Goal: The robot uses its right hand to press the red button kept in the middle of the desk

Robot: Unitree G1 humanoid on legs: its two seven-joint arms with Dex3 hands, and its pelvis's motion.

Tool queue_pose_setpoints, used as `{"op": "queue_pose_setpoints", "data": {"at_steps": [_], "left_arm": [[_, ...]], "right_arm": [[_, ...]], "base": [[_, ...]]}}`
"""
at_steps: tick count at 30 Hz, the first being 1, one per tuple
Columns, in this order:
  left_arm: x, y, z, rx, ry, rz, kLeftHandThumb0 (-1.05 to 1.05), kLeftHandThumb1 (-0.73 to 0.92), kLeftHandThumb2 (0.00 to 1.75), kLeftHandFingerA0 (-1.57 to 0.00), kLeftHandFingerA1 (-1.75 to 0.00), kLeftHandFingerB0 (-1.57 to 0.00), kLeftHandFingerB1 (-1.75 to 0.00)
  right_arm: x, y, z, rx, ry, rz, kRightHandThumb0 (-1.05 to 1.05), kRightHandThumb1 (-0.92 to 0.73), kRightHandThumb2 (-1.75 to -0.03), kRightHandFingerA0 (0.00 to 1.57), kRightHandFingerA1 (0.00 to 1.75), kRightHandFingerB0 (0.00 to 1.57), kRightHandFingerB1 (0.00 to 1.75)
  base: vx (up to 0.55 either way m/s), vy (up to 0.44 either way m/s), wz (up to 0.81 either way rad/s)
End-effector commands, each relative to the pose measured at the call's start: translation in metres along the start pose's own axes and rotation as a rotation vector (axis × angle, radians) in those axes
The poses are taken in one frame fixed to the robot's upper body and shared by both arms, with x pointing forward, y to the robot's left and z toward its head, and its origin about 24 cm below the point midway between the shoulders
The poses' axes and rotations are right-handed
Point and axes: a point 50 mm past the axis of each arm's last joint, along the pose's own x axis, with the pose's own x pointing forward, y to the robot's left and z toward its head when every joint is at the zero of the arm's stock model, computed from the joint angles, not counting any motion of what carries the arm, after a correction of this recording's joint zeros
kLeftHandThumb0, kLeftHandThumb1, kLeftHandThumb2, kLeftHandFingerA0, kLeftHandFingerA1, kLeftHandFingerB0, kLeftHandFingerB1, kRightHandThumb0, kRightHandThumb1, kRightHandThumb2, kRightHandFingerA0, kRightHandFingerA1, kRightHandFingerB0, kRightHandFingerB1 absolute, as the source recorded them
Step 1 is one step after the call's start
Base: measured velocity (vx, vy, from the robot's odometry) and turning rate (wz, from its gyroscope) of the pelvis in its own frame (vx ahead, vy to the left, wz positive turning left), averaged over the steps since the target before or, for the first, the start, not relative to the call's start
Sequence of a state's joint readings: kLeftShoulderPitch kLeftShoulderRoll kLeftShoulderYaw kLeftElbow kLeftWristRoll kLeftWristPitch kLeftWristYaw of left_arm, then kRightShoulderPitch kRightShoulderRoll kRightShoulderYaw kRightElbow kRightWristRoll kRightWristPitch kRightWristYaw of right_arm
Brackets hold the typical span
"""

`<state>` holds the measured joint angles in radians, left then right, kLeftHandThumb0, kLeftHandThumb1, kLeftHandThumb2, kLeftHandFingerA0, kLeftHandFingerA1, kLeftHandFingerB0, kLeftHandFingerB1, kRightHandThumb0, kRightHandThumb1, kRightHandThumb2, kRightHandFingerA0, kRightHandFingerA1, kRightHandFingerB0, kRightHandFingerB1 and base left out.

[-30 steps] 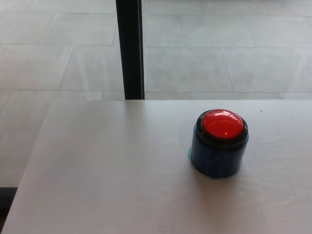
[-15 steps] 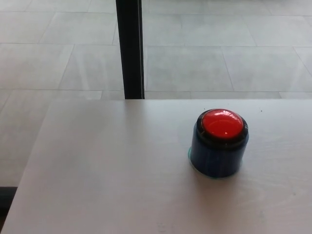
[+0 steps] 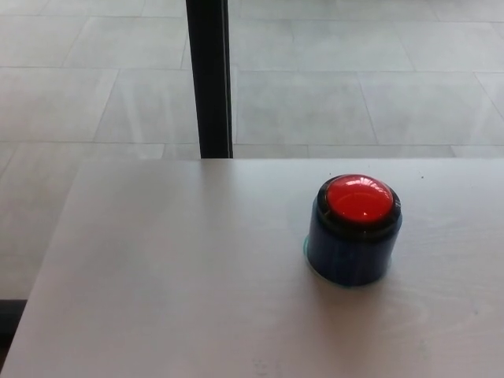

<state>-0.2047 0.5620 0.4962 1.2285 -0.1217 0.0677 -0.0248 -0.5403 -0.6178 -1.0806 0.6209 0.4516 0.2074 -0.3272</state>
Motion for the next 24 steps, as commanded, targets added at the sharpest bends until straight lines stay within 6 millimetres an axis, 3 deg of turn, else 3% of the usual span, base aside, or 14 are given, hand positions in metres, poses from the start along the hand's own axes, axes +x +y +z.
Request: {"op": "queue_pose_setpoints", "data": {"at_steps": [1, 3, 4, 6, 8, 9, 14, 16, 17, 18, 19, 20, 21, 24], "left_arm": [[0.000, 0.009, 0.006, -0.017, 0.006, 0.021, -0.71, 0.92, 1.19, -0.38, -1.18, -0.28, -0.92], [0.000, 0.009, 0.006, -0.001, 0.001, 0.021, -0.71, 0.92, 1.19, -0.38, -1.18, -0.28, -0.92], [0.000, 0.010, 0.006, -0.020, 0.007, 0.017, -0.73, 0.92, 1.28, -0.47, -0.93, -0.30, -0.78], [0.000, 0.010, 0.006, -0.015, 0.009, 0.021, -0.71, 0.92, 1.19, -0.35, -1.15, -0.25, -0.89], [0.000, 0.011, 0.006, -0.007, 0.009, 0.024, -0.71, 0.92, 1.19, -0.35, -1.14, -0.25, -0.88], [0.000, 0.010, 0.005, -0.019, 0.013, 0.024, -0.72, 0.92, 1.18, -0.35, -1.17, -0.25, -0.90], [0.000, 0.009, 0.005, -0.034, 0.015, 0.030, -0.72, 0.92, 1.24, -0.49, -0.96, -0.34, -0.81], [0.000, 0.009, 0.004, -0.046, 0.010, 0.024, -0.73, 0.92, 1.25, -0.48, -0.95, -0.32, -0.79], [0.000, 0.009, 0.005, -0.042, 0.008, 0.024, -0.72, 0.92, 1.18, -0.37, -1.17, -0.22, -0.87], [0.000, 0.008, 0.005, -0.039, 0.006, 0.024, -0.72, 0.92, 1.18, -0.37, -1.17, -0.22, -0.87], [0.000, 0.008, 0.006, -0.037, 0.006, 0.028, -0.72, 0.92, 1.18, -0.37, -1.16, -0.21, -0.87], [0.000, 0.008, 0.006, -0.042, 0.002, 0.024, -0.74, 0.92, 1.29, -0.48, -0.93, -0.26, -0.75], [0.000, 0.008, 0.006, -0.036, 0.003, 0.021, -0.73, 0.92, 1.18, -0.36, -1.17, -0.22, -0.88], [0.000, 0.009, 0.005, -0.035, 0.004, 0.018, -0.73, 0.92, 1.18, -0.36, -1.18, -0.21, -0.88]], "right_arm": [[-0.011, 0.060, 0.031, 0.108, -0.053, 0.077, -0.62, -0.19, -1.21, 1.48, 1.44, 1.26, 1.23], [-0.017, 0.074, 0.035, 0.141, -0.048, 0.122, -0.62, -0.19, -1.21, 1.48, 1.44, 1.26, 1.23], [-0.032, 0.112, 0.041, 0.180, -0.043, 0.226, -0.40, -0.27, -1.12, 1.50, 1.43, 1.24, 1.23], [-0.040, 0.128, 0.041, 0.171, -0.040, 0.281, -0.24, -0.26, -1.23, 1.48, 1.49, 1.13, 1.21], [-0.048, 0.144, 0.041, 0.186, -0.030, 0.331, -0.21, -0.33, -1.26, 1.44, 1.50, 1.07, 1.21], [-0.053, 0.154, 0.040, 0.210, -0.021, 0.371, -0.15, -0.31, -1.42, 1.14, 1.75, 1.01, 1.36], [-0.076, 0.191, 0.032, 0.178, -0.066, 0.532, -0.11, -0.46, -1.38, 1.02, 1.75, 0.85, 1.44], [-0.086, 0.207, 0.024, 0.157, -0.065, 0.630, -0.15, -0.43, -1.40, 0.97, 1.75, 0.78, 1.48], [-0.088, 0.211, 0.022, 0.164, -0.053, 0.649, -0.15, -0.41, -1.44, 0.95, 1.75, 0.78, 1.47], [-0.090, 0.213, 0.020, 0.170, -0.043, 0.664, -0.15, -0.41, -1.44, 0.95, 1.75, 0.78, 1.47], [-0.104, 0.227, 0.009, 0.166, -0.007, 0.752, -0.16, -0.37, -1.48, 0.96, 1.75, 0.80, 1.46], [-0.111, 0.233, 0.004, 0.158, 0.014, 0.789, -0.16, -0.37, -1.47, 0.97, 1.75, 0.81, 1.44], [-0.122, 0.242, -0.006, 0.131, 0.060, 0.839, -0.15, -0.39, -1.44, 0.99, 1.75, 0.86, 1.42], [-0.154, 0.263, -0.033, 0.079, 0.187, 0.957, -0.16, -0.42, -1.39, 0.97, 1.75, 0.82, 1.44]], "base": [[0.00, 0.000, 0.00], [0.00, 0.000, 0.00], [0.00, 0.000, 0.00], [0.00, 0.000, 0.00], [0.00, 0.000, 0.00], [0.00, 0.000, 0.00], [0.00, 0.000, 0.00], [0.00, 0.000, 0.00], [0.00, 0.000, 0.00], [0.00, 0.000, 0.00], [0.00, 0.000, 0.00], [0.00, 0.000, 0.00], [0.00, 0.000, 0.00], [0.00, 0.000, 0.00]]}}
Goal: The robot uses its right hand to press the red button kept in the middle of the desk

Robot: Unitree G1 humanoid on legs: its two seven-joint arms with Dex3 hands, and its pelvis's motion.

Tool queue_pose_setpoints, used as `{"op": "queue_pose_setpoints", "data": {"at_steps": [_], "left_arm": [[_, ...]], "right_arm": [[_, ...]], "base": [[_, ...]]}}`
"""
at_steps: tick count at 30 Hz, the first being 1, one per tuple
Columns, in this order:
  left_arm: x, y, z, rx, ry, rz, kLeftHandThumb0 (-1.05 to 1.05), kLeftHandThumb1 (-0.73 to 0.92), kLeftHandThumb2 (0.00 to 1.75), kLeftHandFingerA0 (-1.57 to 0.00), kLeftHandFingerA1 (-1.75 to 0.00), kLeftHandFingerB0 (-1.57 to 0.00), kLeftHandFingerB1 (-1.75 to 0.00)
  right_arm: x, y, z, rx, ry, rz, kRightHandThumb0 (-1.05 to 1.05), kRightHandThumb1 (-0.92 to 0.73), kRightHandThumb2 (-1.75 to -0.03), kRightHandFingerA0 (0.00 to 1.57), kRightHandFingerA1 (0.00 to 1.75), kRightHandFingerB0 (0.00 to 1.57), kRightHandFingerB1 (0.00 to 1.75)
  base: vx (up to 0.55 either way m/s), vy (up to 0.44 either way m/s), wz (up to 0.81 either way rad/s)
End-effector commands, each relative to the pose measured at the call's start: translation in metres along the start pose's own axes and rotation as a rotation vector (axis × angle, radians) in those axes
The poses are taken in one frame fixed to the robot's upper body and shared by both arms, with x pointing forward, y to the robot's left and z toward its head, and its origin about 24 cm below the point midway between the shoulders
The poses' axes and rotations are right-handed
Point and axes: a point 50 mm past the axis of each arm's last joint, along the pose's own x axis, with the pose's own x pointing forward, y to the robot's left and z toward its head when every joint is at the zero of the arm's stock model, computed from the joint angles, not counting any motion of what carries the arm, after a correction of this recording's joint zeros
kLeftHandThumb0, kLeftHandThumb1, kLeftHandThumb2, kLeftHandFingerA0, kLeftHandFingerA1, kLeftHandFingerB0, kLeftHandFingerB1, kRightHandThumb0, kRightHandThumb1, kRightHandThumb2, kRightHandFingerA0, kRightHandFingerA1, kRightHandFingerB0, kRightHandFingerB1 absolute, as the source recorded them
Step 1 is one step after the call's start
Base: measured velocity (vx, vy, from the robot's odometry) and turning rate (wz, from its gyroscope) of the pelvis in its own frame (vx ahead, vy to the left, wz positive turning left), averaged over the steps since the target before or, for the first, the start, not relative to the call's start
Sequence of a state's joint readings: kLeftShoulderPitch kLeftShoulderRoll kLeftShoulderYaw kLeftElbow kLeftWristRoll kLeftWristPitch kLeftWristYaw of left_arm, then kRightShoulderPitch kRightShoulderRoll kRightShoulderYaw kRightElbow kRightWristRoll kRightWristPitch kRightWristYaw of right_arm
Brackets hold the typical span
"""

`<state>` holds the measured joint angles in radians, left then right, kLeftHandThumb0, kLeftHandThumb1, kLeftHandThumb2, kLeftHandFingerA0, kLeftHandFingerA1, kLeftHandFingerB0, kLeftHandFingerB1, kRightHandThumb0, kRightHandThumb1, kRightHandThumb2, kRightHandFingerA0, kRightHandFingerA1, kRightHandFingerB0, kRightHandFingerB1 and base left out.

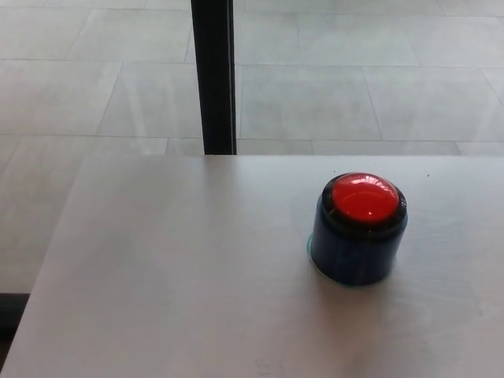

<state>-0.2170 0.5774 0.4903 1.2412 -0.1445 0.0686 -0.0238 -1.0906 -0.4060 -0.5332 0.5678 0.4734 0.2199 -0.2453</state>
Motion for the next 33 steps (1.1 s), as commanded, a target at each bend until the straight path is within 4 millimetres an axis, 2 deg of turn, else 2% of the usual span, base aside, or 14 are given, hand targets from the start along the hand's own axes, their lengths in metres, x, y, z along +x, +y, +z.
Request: {"op": "queue_pose_setpoints", "data": {"at_steps": [1, 2, 4, 5, 7, 9, 16, 21, 22, 23, 24, 26, 27, 33], "left_arm": [[0.000, 0.005, 0.000, -0.010, 0.008, 0.005, -0.74, 0.92, 1.20, -0.35, -1.14, -0.18, -0.84], [0.000, 0.005, -0.001, -0.008, 0.006, 0.007, -0.73, 0.92, 1.24, -0.48, -0.95, -0.25, -0.75], [0.000, 0.005, -0.001, -0.004, 0.008, 0.010, -0.73, 0.92, 1.24, -0.49, -0.95, -0.26, -0.75], [0.000, 0.005, 0.000, 0.004, 0.009, 0.012, -0.74, 0.92, 1.19, -0.37, -1.18, -0.22, -0.89], [0.000, 0.006, -0.002, 0.005, 0.015, 0.011, -0.72, 0.92, 1.19, -0.39, -1.20, -0.29, -0.95], [0.000, 0.005, -0.001, -0.008, 0.014, 0.011, -0.72, 0.92, 1.19, -0.39, -1.20, -0.25, -0.92], [0.000, 0.006, -0.001, -0.017, 0.013, 0.015, -0.73, 0.92, 1.17, -0.35, -1.15, -0.24, -0.89], [-0.001, 0.005, -0.001, -0.004, 0.000, 0.003, -0.75, 0.92, 1.20, -0.37, -1.15, -0.18, -0.84], [0.000, 0.005, 0.000, 0.002, 0.000, 0.011, -0.73, 0.92, 1.24, -0.52, -0.97, -0.28, -0.77], [0.000, 0.006, 0.000, -0.006, 0.001, 0.006, -0.74, 0.92, 1.25, -0.49, -0.96, -0.26, -0.76], [0.000, 0.006, 0.000, -0.009, 0.004, 0.000, -0.44, 0.85, 1.42, -0.29, -0.79, 0.00, -0.60], [0.000, 0.006, 0.000, -0.012, 0.004, 0.006, -0.44, 0.86, 1.42, -0.30, -0.79, -0.01, -0.60], [0.000, 0.006, 0.002, 0.016, 0.008, 0.014, -0.73, 0.92, 1.19, -0.39, -1.18, -0.23, -0.90], [0.000, 0.005, 0.002, 0.025, 0.002, 0.004, -0.72, 0.92, 1.20, -0.38, -1.17, -0.25, -0.88]], "right_arm": [[-0.011, 0.049, -0.036, -0.002, 0.140, 0.223, -0.17, -0.43, -1.37, 0.95, 1.75, 0.78, 1.47], [-0.019, 0.059, -0.054, -0.044, 0.167, 0.267, -0.16, -0.42, -1.39, 0.98, 1.75, 0.80, 1.45], [-0.027, 0.068, -0.072, -0.071, 0.195, 0.300, -0.15, -0.43, -1.38, 1.00, 1.75, 0.86, 1.42], [-0.032, 0.073, -0.083, -0.095, 0.214, 0.318, -0.14, -0.42, -1.38, 1.01, 1.75, 0.88, 1.41], [-0.040, 0.078, -0.099, -0.167, 0.242, 0.356, -0.17, -0.41, -1.37, 0.99, 1.75, 0.85, 1.44], [-0.050, 0.083, -0.118, -0.227, 0.266, 0.405, -0.17, -0.41, -1.36, 0.98, 1.75, 0.85, 1.43], [-0.070, 0.097, -0.146, -0.247, 0.320, 0.467, -0.21, -0.41, -1.34, 0.98, 1.75, 0.78, 1.53], [-0.081, 0.099, -0.162, -0.292, 0.350, 0.499, -0.22, -0.51, -1.22, 0.97, 1.75, 0.73, 1.58], [-0.084, 0.099, -0.169, -0.322, 0.381, 0.498, -0.22, -0.56, -1.21, 0.97, 1.75, 0.72, 1.54], [-0.085, 0.097, -0.171, -0.326, 0.384, 0.501, -0.22, -0.56, -1.21, 0.97, 1.75, 0.74, 1.51], [-0.087, 0.094, -0.174, -0.332, 0.391, 0.502, -0.21, -0.56, -1.23, 0.96, 1.75, 0.75, 1.52], [-0.088, 0.092, -0.177, -0.339, 0.400, 0.500, -0.19, -0.52, -1.27, 0.96, 1.75, 0.77, 1.52], [-0.089, 0.089, -0.181, -0.355, 0.421, 0.491, -0.19, -0.53, -1.25, 0.95, 1.75, 0.77, 1.52], [-0.095, 0.081, -0.192, -0.350, 0.459, 0.463, -0.18, -0.55, -1.23, 0.94, 1.75, 0.78, 1.52]], "base": [[0.00, 0.000, 0.00], [0.00, 0.000, 0.00], [0.00, 0.000, 0.00], [0.00, 0.000, 0.00], [0.00, 0.000, 0.00], [-0.05, -0.012, 0.08], [0.00, 0.000, 0.00], [0.00, 0.000, 0.00], [0.00, 0.000, 0.00], [0.00, 0.000, 0.00], [0.00, 0.000, 0.00], [0.00, 0.000, 0.00], [0.00, 0.000, 0.00], [0.00, 0.000, 0.00]]}}
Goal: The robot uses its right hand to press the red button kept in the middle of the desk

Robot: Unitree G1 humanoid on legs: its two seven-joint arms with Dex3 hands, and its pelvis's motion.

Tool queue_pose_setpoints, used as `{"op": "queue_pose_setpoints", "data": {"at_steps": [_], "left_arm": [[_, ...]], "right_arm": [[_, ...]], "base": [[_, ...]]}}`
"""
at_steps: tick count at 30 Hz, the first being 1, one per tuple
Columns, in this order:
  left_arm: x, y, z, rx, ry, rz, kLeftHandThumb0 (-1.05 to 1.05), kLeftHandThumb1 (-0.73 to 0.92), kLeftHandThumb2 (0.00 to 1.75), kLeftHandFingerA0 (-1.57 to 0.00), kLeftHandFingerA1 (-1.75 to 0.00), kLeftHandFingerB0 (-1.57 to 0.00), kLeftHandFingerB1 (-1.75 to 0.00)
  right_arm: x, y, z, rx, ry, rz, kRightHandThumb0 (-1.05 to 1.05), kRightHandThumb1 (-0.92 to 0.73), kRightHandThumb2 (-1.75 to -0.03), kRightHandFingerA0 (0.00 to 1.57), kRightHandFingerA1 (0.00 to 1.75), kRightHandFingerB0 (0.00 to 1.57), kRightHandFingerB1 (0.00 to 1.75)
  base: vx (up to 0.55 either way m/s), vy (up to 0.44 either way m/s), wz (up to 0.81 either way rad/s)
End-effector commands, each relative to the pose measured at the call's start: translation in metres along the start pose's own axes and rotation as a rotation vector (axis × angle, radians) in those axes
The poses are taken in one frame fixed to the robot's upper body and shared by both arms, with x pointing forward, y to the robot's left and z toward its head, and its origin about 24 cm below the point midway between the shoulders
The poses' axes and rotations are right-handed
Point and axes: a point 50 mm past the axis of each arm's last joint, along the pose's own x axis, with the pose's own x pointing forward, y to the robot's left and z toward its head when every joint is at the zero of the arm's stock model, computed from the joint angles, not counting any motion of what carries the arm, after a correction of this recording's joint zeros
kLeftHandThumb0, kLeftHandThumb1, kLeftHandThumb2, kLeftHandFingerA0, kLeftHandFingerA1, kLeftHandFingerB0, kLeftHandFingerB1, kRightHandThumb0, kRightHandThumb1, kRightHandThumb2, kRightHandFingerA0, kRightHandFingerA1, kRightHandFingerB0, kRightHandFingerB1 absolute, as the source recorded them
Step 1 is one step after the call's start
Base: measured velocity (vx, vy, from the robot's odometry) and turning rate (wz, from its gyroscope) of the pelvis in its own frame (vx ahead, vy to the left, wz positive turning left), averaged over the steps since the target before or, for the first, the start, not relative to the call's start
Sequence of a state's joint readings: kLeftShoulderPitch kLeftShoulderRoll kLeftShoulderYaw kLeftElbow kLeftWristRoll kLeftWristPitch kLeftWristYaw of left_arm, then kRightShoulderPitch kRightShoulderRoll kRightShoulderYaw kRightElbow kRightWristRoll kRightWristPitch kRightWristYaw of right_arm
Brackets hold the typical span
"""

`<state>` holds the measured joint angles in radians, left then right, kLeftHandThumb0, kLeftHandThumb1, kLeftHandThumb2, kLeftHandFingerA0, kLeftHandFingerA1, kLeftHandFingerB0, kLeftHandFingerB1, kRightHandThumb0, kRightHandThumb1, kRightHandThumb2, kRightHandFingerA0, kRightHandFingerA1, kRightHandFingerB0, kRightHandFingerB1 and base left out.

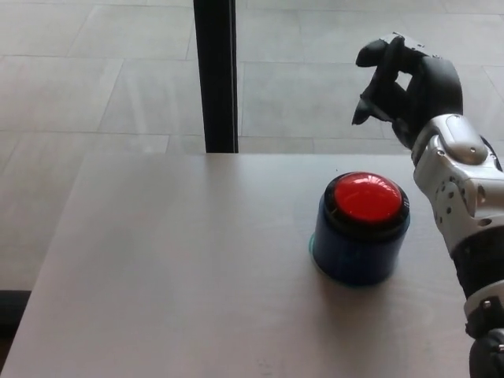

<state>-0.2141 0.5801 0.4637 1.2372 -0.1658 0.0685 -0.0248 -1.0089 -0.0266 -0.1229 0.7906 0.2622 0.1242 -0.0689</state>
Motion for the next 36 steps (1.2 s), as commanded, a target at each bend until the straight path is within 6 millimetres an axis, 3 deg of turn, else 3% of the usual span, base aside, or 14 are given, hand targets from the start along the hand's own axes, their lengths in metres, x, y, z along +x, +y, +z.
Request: {"op": "queue_pose_setpoints", "data": {"at_steps": [1, 8, 10, 12, 14, 16, 21, 22, 23, 24, 27, 28, 31, 36], "left_arm": [[0.000, 0.006, 0.002, 0.015, 0.007, 0.013, -0.73, 0.92, 1.19, -0.38, -1.17, -0.23, -0.89], [0.000, 0.007, 0.003, 0.000, -0.004, 0.014, -0.75, 0.92, 1.18, -0.43, -1.23, -0.26, -0.93], [0.000, 0.006, 0.003, 0.018, 0.004, 0.025, -0.74, 0.92, 1.27, -0.58, -1.00, -0.31, -0.78], [0.000, 0.006, 0.004, 0.024, 0.001, 0.017, -0.74, 0.92, 1.17, -0.45, -1.21, -0.26, -0.90], [0.000, 0.007, 0.002, 0.013, -0.004, 0.006, -0.76, 0.92, 1.20, -0.53, -0.99, -0.33, -0.80], [0.000, 0.006, 0.002, 0.012, -0.001, 0.016, -0.76, 0.92, 1.15, -0.42, -1.19, -0.27, -0.91], [0.000, 0.007, 0.003, 0.029, -0.001, 0.012, -0.74, 0.92, 1.15, -0.42, -1.17, -0.27, -0.90], [0.000, 0.007, 0.004, 0.029, -0.001, 0.014, -0.72, 0.92, 1.27, -0.52, -0.97, -0.35, -0.80], [0.000, 0.007, 0.005, 0.030, 0.000, 0.016, -0.73, 0.92, 1.16, -0.41, -1.19, -0.30, -0.91], [0.000, 0.007, 0.005, 0.030, 0.001, 0.020, -0.70, 0.92, 1.25, -0.53, -0.96, -0.34, -0.79], [0.000, 0.007, 0.005, 0.015, 0.005, 0.024, -0.72, 0.92, 1.26, -0.53, -0.97, -0.33, -0.79], [0.000, 0.007, 0.005, 0.028, 0.003, 0.016, -0.73, 0.92, 1.17, -0.42, -1.18, -0.27, -0.90], [0.000, 0.006, 0.006, 0.022, -0.006, 0.013, -0.74, 0.92, 1.25, -0.53, -0.97, -0.31, -0.78], [0.000, 0.006, 0.007, 0.000, -0.006, 0.016, -0.74, 0.92, 1.24, -0.50, -0.95, -0.30, -0.78]], "right_arm": [[-0.003, -0.002, -0.017, -0.018, 0.028, -0.016, -0.17, -0.52, -1.28, 0.96, 1.75, 0.80, 1.51], [-0.008, 0.003, -0.035, -0.063, 0.070, 0.004, -0.18, -0.44, -1.34, 0.97, 1.75, 0.81, 1.53], [-0.010, 0.007, -0.041, -0.082, 0.085, 0.006, -0.22, -0.42, -1.36, 0.96, 1.75, 0.79, 1.53], [-0.011, 0.008, -0.044, -0.084, 0.085, 0.014, -0.22, -0.42, -1.36, 0.96, 1.75, 0.79, 1.54], [-0.014, 0.013, -0.052, -0.090, 0.091, 0.043, -0.22, -0.42, -1.34, 0.97, 1.75, 0.82, 1.52], [-0.016, 0.015, -0.055, -0.087, 0.103, 0.047, -0.22, -0.44, -1.33, 0.98, 1.75, 0.82, 1.52], [-0.019, 0.015, -0.060, -0.102, 0.107, 0.053, -0.19, -0.44, -1.31, 0.96, 1.75, 0.81, 1.56], [-0.020, 0.010, -0.062, -0.117, 0.113, 0.046, -0.20, -0.49, -1.28, 0.97, 1.75, 0.81, 1.52], [-0.020, 0.007, -0.064, -0.125, 0.118, 0.044, -0.22, -0.48, -1.28, 0.98, 1.75, 0.81, 1.52], [-0.021, 0.005, -0.065, -0.129, 0.121, 0.042, -0.23, -0.47, -1.30, 0.97, 1.75, 0.79, 1.53], [-0.023, 0.000, -0.068, -0.131, 0.131, 0.020, -0.23, -0.48, -1.28, 0.98, 1.75, 0.80, 1.51], [-0.024, -0.001, -0.070, -0.124, 0.136, 0.011, -0.22, -0.48, -1.28, 0.98, 1.75, 0.79, 1.51], [-0.026, -0.004, -0.075, -0.122, 0.151, 0.001, -0.23, -0.52, -1.22, 0.98, 1.75, 0.77, 1.51], [-0.032, -0.005, -0.091, -0.093, 0.189, -0.022, -0.22, -0.49, -1.26, 0.98, 1.75, 0.78, 1.52]], "base": [[0.00, 0.000, 0.00], [0.00, 0.000, 0.00], [0.00, 0.000, 0.00], [0.00, 0.000, 0.00], [0.00, 0.000, 0.00], [0.00, 0.000, 0.00], [0.00, 0.000, 0.00], [0.00, 0.000, 0.00], [0.00, 0.000, 0.00], [0.00, 0.000, 0.00], [0.00, 0.000, 0.00], [0.00, 0.000, 0.00], [0.00, 0.000, 0.00], [0.00, 0.000, 0.00]]}}
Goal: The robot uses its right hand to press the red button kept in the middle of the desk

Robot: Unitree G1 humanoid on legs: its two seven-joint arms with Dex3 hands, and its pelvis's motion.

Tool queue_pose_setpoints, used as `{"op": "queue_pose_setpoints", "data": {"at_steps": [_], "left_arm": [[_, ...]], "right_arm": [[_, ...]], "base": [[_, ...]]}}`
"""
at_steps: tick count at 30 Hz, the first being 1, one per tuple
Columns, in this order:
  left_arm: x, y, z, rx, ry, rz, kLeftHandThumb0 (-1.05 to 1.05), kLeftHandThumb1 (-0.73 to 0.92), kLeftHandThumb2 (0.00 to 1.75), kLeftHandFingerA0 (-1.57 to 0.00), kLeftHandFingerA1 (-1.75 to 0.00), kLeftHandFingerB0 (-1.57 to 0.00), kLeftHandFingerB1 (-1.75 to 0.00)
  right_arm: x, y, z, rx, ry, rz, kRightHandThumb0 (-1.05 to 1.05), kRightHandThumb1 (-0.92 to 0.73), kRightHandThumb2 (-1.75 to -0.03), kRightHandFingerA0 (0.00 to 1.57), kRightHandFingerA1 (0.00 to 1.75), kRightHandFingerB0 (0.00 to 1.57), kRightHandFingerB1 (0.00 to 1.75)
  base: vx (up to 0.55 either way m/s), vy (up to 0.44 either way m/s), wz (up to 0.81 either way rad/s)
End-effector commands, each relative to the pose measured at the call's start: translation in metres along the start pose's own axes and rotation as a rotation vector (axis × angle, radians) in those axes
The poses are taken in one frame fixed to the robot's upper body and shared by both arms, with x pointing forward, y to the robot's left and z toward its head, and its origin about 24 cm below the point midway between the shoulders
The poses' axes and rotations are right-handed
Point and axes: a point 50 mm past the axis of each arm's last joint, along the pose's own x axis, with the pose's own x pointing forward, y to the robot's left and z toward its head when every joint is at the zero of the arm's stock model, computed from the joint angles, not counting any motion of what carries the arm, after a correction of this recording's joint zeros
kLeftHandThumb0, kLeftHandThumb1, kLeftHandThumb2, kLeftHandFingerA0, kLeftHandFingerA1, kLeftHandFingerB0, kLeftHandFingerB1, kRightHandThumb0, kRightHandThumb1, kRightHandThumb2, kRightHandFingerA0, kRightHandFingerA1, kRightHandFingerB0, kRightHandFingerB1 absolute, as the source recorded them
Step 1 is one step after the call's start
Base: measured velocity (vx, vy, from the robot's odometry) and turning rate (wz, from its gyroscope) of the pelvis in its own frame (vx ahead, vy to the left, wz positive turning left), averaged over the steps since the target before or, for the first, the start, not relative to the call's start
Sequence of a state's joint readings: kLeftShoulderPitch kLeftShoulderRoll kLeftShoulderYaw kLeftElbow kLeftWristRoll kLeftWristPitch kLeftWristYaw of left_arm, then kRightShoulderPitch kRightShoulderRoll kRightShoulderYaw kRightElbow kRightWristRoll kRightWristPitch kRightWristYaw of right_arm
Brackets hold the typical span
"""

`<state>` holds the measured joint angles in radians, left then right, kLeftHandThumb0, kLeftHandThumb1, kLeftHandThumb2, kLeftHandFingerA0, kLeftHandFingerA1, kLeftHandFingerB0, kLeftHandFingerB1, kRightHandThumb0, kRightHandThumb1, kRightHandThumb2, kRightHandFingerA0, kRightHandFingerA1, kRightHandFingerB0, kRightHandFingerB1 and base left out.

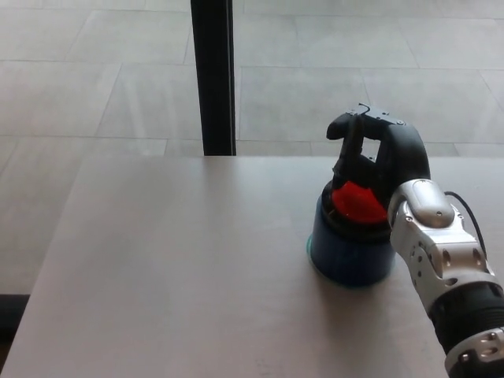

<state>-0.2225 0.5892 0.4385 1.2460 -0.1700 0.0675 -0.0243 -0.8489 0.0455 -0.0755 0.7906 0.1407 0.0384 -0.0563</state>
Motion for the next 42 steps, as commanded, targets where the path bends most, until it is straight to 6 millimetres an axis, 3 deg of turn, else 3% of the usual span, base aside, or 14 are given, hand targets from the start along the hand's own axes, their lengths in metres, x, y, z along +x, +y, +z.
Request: {"op": "queue_pose_setpoints", "data": {"at_steps": [1, 6, 11, 12, 17, 18, 21, 22, 28, 29, 31, 33, 37, 42], "left_arm": [[0.000, 0.005, 0.004, -0.027, -0.006, 0.012, -0.74, 0.92, 1.24, -0.51, -0.97, -0.29, -0.78], [0.000, 0.006, 0.006, -0.002, -0.006, 0.019, -0.74, 0.92, 1.17, -0.41, -1.20, -0.28, -0.91], [0.000, 0.006, 0.007, -0.015, -0.014, 0.014, -0.74, 0.92, 1.17, -0.40, -1.19, -0.24, -0.90], [0.000, 0.005, 0.007, -0.011, -0.007, 0.019, -0.74, 0.92, 1.24, -0.53, -0.98, -0.29, -0.78], [0.000, 0.006, 0.007, 0.007, -0.010, 0.016, -0.74, 0.92, 1.17, -0.42, -1.20, -0.25, -0.90], [0.000, 0.006, 0.006, 0.001, -0.008, 0.014, -0.75, 0.92, 1.24, -0.52, -0.98, -0.32, -0.79], [0.000, 0.006, 0.007, -0.010, -0.005, 0.023, -0.73, 0.92, 1.17, -0.41, -1.19, -0.24, -0.88], [0.000, 0.006, 0.007, -0.010, -0.005, 0.020, -0.74, 0.92, 1.23, -0.51, -0.97, -0.30, -0.78], [0.000, 0.008, 0.008, 0.007, -0.007, 0.024, -0.75, 0.92, 1.17, -0.41, -1.18, -0.24, -0.89], [0.000, 0.008, 0.007, 0.006, -0.006, 0.025, -0.72, 0.92, 1.27, -0.52, -0.96, -0.31, -0.78], [0.000, 0.007, 0.006, -0.012, 0.002, 0.028, -0.73, 0.92, 1.16, -0.41, -1.19, -0.25, -0.88], [0.000, 0.007, 0.004, -0.008, 0.001, 0.024, -0.74, 0.92, 1.23, -0.51, -0.95, -0.30, -0.77], [0.000, 0.007, 0.002, 0.017, 0.006, 0.026, -0.75, 0.92, 1.16, -0.43, -1.18, -0.27, -0.90], [-0.001, 0.008, 0.001, 0.006, 0.002, 0.015, -0.73, 0.92, 1.27, -0.52, -0.97, -0.34, -0.80]], "right_arm": [[-0.010, -0.006, -0.036, 0.018, 0.122, -0.044, -0.22, -0.49, -1.26, 0.98, 1.75, 0.77, 1.53], [-0.013, -0.004, -0.046, 0.050, 0.161, -0.065, -0.21, -0.50, -1.28, 0.96, 1.75, 0.76, 1.55], [-0.013, -0.002, -0.047, 0.047, 0.168, -0.071, -0.22, -0.50, -1.27, 0.96, 1.75, 0.75, 1.54], [-0.013, -0.002, -0.047, 0.048, 0.165, -0.063, -0.24, -0.53, -1.24, 0.97, 1.75, 0.75, 1.51], [-0.012, -0.005, -0.043, 0.021, 0.155, -0.051, -0.24, -0.52, -1.25, 0.97, 1.75, 0.74, 1.53], [-0.010, -0.007, -0.039, 0.013, 0.147, -0.053, -0.22, -0.50, -1.30, 0.97, 1.75, 0.78, 1.53], [-0.004, -0.017, -0.023, -0.037, 0.119, -0.054, -0.21, -0.48, -1.30, 0.97, 1.75, 0.76, 1.57], [-0.003, -0.021, -0.017, -0.051, 0.097, -0.053, -0.23, -0.48, -1.30, 0.99, 1.75, 0.79, 1.51], [0.011, -0.045, 0.039, -0.096, 0.012, -0.084, -0.18, -0.51, -1.25, 0.95, 1.75, 0.78, 1.49], [0.012, -0.048, 0.047, -0.093, -0.010, -0.076, -0.18, -0.52, -1.25, 0.93, 1.75, 0.75, 1.50], [0.014, -0.051, 0.059, -0.079, -0.026, -0.082, -0.20, -0.53, -1.24, 0.93, 1.75, 0.77, 1.49], [0.017, -0.056, 0.084, -0.047, -0.064, -0.107, -0.23, -0.55, -1.19, 0.90, 1.75, 0.75, 1.45], [0.017, -0.059, 0.111, -0.050, -0.161, -0.088, -0.22, -0.47, -1.29, 0.95, 1.75, 0.77, 1.51], [0.014, -0.074, 0.144, 0.009, -0.237, -0.111, -0.21, -0.47, -1.32, 0.97, 1.75, 0.75, 1.56]], "base": [[0.00, 0.000, 0.00], [0.00, 0.000, 0.00], [0.00, 0.000, 0.00], [0.00, 0.000, 0.00], [0.00, 0.000, 0.00], [0.00, 0.000, 0.00], [0.00, 0.000, 0.00], [0.00, 0.000, 0.00], [0.00, 0.000, 0.00], [0.00, 0.000, 0.00], [0.00, 0.000, 0.00], [0.00, 0.000, 0.00], [0.00, 0.000, 0.00], [0.00, 0.000, 0.00]]}}
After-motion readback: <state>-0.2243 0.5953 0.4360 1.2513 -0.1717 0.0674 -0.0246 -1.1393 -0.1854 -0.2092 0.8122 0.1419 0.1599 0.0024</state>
